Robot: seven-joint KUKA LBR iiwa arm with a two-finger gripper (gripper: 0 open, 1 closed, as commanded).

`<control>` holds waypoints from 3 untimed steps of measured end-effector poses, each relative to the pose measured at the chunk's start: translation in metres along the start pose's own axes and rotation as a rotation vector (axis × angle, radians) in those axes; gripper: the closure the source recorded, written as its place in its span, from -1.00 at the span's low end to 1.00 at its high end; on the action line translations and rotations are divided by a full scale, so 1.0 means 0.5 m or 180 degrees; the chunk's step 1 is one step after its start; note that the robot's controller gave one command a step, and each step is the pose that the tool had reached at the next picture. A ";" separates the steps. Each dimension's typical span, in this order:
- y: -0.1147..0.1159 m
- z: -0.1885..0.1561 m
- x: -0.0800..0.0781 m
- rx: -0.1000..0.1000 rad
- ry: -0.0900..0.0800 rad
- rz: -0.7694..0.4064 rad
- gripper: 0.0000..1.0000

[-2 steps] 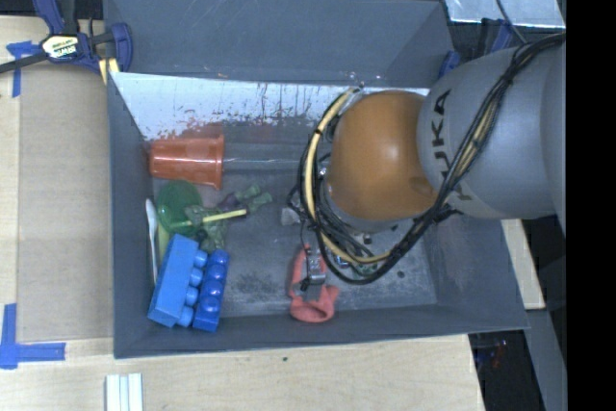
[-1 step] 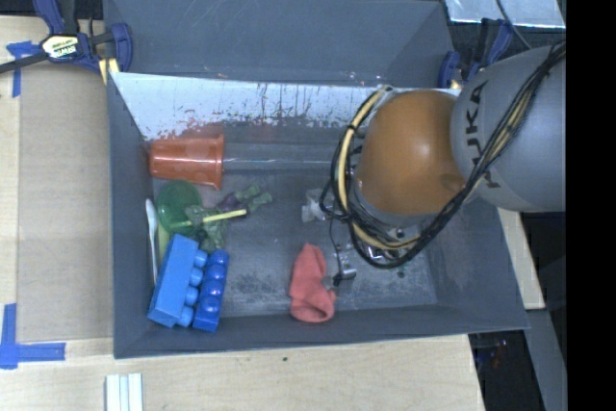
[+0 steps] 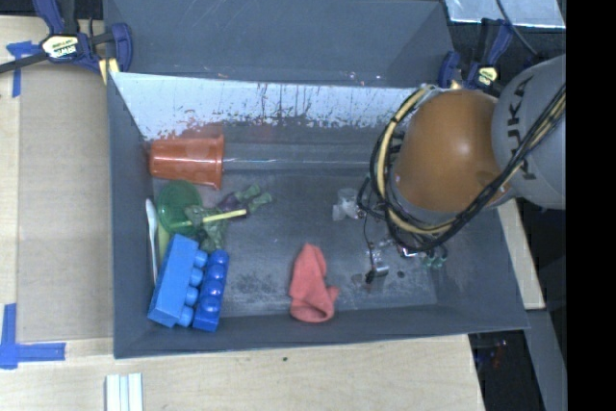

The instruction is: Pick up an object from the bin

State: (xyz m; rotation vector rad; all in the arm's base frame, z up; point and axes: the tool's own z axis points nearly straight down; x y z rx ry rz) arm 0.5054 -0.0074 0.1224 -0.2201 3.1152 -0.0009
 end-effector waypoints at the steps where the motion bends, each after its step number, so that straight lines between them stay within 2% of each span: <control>1: 0.010 0.019 0.011 0.0010 0.0014 -0.0267 -1.00; 2: 0.035 0.014 0.039 0.0009 0.0003 -0.0261 -1.00; 3: 0.116 0.012 0.016 0.0007 -0.0005 -0.0401 -1.00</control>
Offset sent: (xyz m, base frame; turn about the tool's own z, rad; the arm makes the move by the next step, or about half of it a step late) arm -0.0231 0.0143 -0.0072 -0.0805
